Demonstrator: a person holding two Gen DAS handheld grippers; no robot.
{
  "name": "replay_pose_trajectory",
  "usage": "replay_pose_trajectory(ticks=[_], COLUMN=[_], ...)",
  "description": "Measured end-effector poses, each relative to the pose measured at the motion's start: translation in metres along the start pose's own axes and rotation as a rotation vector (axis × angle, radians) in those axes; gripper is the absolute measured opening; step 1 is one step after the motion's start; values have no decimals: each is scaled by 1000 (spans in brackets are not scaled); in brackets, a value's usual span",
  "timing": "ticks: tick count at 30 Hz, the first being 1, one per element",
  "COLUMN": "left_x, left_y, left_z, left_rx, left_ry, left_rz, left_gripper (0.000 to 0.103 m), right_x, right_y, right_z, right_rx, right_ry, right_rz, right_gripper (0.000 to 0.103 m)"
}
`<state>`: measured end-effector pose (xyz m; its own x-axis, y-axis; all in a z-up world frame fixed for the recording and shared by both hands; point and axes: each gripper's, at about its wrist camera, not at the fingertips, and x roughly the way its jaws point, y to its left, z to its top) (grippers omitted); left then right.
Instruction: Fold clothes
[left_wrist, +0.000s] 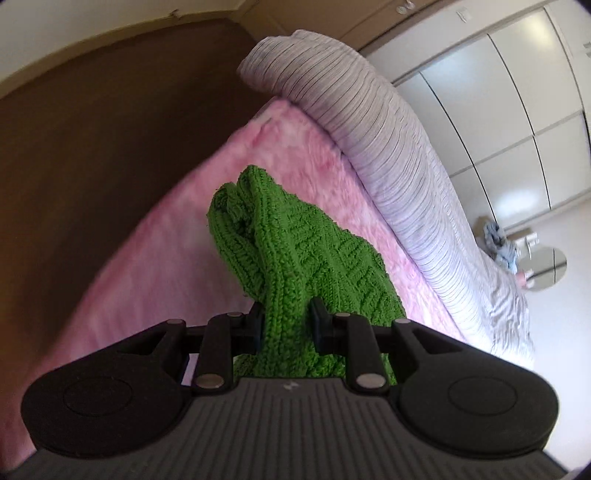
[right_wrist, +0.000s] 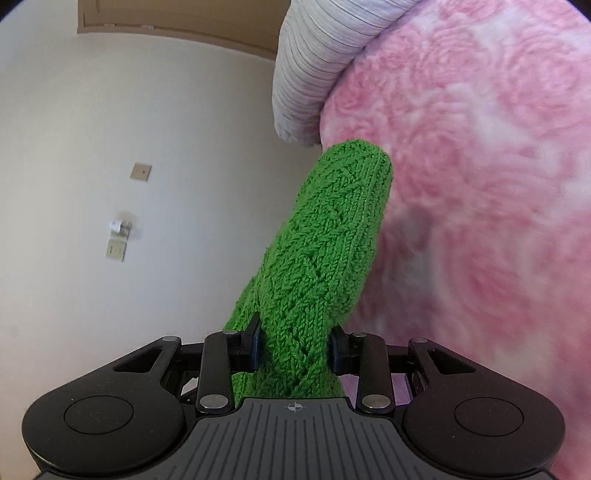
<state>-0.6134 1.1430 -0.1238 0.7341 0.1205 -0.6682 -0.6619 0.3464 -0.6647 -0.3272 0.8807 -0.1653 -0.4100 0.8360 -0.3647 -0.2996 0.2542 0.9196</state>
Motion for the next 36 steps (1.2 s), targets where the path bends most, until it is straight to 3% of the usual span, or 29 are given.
replay_pose_trajectory(ticks=[3,7,10,17,22,23,25,26,30,31,32,34,36], left_x=[22,54,49,10,-9,-10,-12,-13,-14,-10,-6,-8,-16], left_y=[25,69,88,86,80,74,64,60,49,48,48,46,36], left_z=[18,20,16,-19,-52,-54,-59,-60,-69,-73,-76,-71,-63], left_rx=[11,-39,-141,-142,-159,-127,-68,-54,25,70,101,89,138], left_ry=[32,105,85,75,54,50,42,41,54,66,71,86,107], left_rz=[17,89,16,76,131,154,193,197,241,280,306,307,297], left_gripper=[19,21,22,22,23,17,13,10,11,13,13,13,13], right_x=[29,65,66,39,44,45,49,51,54,56,58,55,50], right_y=[-9,-35,-35,-22,-12,-9,-5,-2,15,13,12,15,26], right_z=[-4,-12,-14,-31,-44,-46,-50,-52,-53,-59,-65,-72,-76], right_rx=[33,65,46,1,-69,-85,-118,-135,-260,-260,-261,-242,-239], right_ry=[-39,31,50,100,144,153,170,179,181,174,167,139,113], right_rz=[-21,-192,-218,-291,-352,-365,-391,-405,-490,-508,-527,-564,-599], right_gripper=[34,47,56,60,60,54,28,25,22,24,32,36,37])
